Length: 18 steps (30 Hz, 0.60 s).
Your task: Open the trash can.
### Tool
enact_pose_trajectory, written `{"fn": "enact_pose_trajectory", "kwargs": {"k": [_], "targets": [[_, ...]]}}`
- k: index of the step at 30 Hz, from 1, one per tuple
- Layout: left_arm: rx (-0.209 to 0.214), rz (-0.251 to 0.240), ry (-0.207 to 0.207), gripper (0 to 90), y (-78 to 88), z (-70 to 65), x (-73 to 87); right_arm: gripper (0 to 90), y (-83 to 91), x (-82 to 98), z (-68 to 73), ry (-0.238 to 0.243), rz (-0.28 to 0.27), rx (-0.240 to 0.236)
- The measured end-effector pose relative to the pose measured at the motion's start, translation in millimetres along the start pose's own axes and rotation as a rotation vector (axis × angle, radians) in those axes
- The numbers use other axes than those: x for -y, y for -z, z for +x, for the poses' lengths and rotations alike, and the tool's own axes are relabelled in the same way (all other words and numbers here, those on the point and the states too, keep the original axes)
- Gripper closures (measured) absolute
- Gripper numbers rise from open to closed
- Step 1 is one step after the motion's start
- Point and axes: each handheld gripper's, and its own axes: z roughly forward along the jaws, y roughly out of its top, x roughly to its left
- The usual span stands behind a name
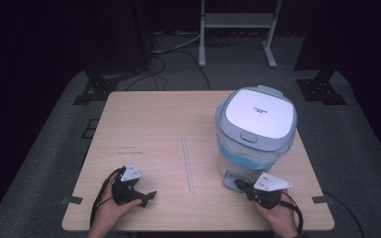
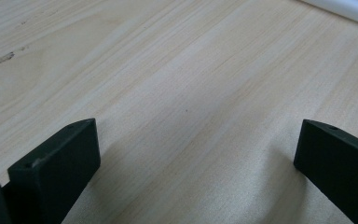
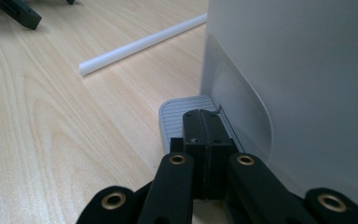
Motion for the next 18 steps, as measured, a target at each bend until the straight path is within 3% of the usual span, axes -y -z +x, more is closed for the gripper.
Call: {"fn": "enact_pose_trajectory", "kwargs": {"k": [18], "targets": [[0.000,0.002,0.000,0.0,0.1,-0.1,0.0,90.0,-1.4,-0.4,0.3,-0.021,0.026,0.000]]}}
